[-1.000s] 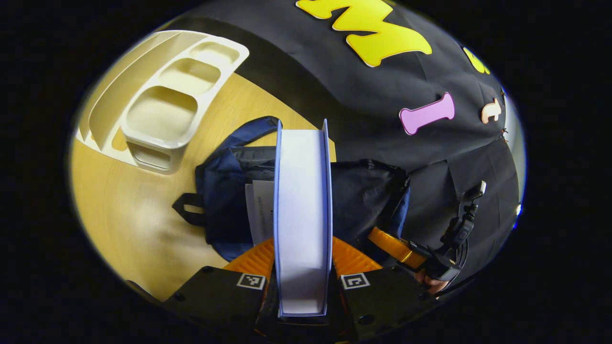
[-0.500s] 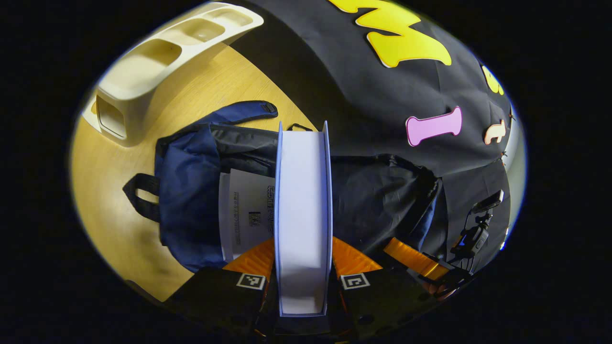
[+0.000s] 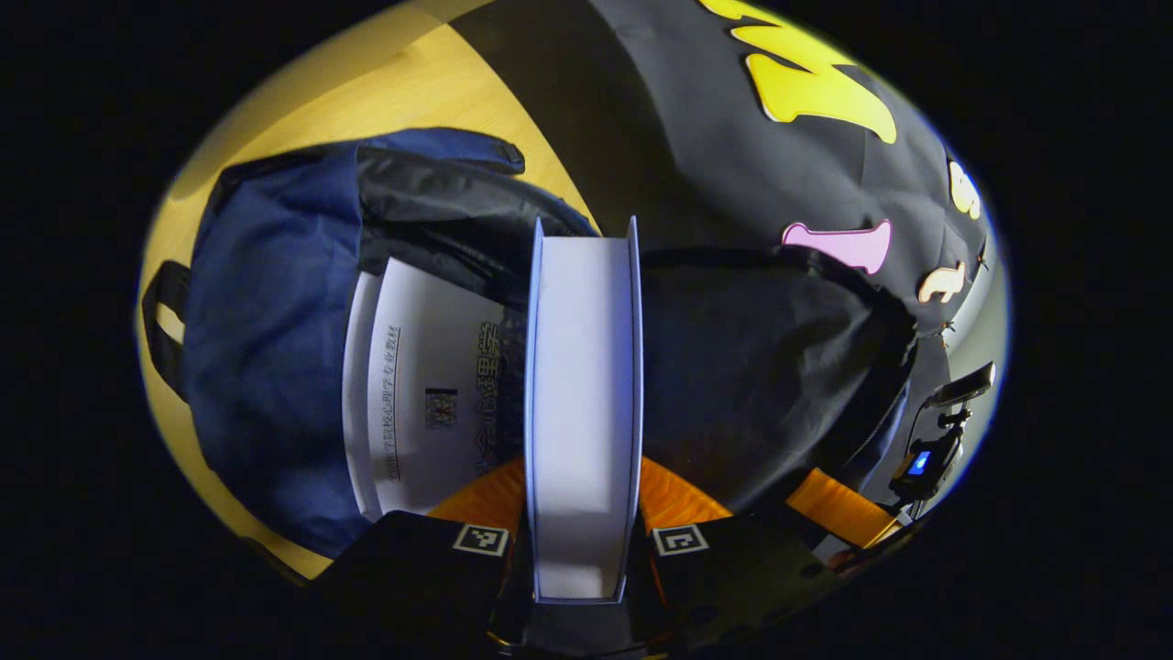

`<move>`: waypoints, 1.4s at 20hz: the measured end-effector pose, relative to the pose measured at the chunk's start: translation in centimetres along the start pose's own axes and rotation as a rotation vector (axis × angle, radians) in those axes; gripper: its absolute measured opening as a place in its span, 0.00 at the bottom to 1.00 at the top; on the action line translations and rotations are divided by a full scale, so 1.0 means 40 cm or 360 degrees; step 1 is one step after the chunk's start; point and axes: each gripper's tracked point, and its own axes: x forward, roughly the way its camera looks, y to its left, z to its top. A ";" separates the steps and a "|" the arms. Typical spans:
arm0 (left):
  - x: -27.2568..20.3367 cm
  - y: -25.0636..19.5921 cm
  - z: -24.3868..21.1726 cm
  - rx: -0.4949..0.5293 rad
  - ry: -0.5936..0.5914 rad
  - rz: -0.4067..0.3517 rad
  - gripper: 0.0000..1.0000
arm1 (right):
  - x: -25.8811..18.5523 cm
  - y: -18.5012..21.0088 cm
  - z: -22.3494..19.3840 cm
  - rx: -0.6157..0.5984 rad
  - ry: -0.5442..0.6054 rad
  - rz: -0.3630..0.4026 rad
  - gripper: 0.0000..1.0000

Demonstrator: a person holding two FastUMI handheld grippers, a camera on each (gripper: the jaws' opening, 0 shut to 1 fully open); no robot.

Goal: Open the schoolbag, grab two books from the bookshelf and put them into the schoolbag.

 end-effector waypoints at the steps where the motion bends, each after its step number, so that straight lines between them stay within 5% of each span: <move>1: 0.013 0.005 0.002 -0.0018 -0.0002 -0.0019 0.43 | 0.001 -0.001 0.001 -0.0004 0.0002 -0.0007 0.00; 3: 0.030 0.013 -0.001 -0.0034 0.0016 -0.0035 0.38 | 0.004 -0.005 -0.002 0.0001 0.0011 -0.0015 0.00; 8: 0.064 0.047 -0.001 -0.0026 0.0048 0.0048 0.47 | 0.009 -0.011 -0.003 0.0024 0.0012 -0.0032 0.00; 10: 0.063 0.075 -0.008 -0.0046 0.0083 0.0136 0.66 | 0.016 -0.008 -0.009 0.0029 0.0025 -0.0032 0.00; 13: 0.051 0.082 -0.008 -0.0033 0.0147 0.0218 0.72 | 0.026 -0.001 -0.011 0.0029 0.0034 -0.0026 0.00; 14: 0.038 0.088 -0.008 0.0018 0.0168 0.0275 0.85 | 0.027 0.002 -0.011 0.0032 0.0037 -0.0022 0.00; 15: 0.025 0.093 -0.006 0.0077 0.0176 0.0338 0.75 | 0.030 0.005 -0.011 0.0035 0.0036 -0.0021 0.00; 16: 0.009 0.100 0.002 0.0129 0.0176 0.0401 0.89 | 0.033 0.007 -0.014 0.0037 0.0037 -0.0020 0.00; 17: -0.011 0.106 0.010 0.0169 0.0171 0.0460 0.76 | 0.036 0.011 -0.014 0.0042 0.0038 -0.0018 0.00; 18: -0.035 0.110 0.024 0.0205 0.0162 0.0512 0.89 | 0.038 0.015 -0.018 0.0050 0.0039 -0.0016 0.00; 19: -0.059 0.117 0.034 0.0241 0.0149 0.0569 0.76 | 0.040 0.018 -0.019 0.0057 0.0038 -0.0015 0.00; 28: -0.338 0.046 0.190 0.0804 -0.0192 0.0863 0.77 | 0.052 0.068 -0.040 0.0120 -0.0005 -0.0020 0.00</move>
